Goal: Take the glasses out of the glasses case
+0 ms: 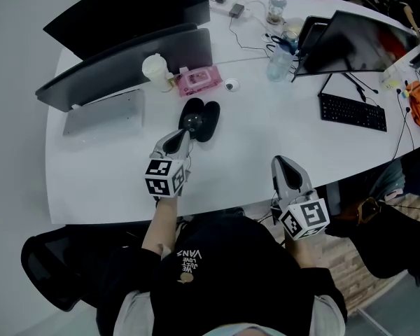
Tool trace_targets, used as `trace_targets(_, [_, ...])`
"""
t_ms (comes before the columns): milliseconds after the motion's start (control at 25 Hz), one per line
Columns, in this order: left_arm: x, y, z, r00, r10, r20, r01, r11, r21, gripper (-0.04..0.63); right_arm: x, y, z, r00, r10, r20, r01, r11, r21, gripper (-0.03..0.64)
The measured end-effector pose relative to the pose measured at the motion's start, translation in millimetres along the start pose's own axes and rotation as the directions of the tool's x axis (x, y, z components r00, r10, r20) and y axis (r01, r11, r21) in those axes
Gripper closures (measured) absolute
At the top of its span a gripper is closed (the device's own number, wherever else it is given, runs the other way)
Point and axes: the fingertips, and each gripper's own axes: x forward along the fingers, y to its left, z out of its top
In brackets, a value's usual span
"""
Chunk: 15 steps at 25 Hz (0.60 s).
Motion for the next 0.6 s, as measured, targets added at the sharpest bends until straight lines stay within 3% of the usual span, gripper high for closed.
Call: trace_targets(600, [-55, -12, -6, 0.995, 0.062, 0.075, -0.062, 0.998, 0.002, 0.588, -12, 11, -2, 0.998, 0.060, 0.008, -0.059, 0.998, -0.018, 0.618])
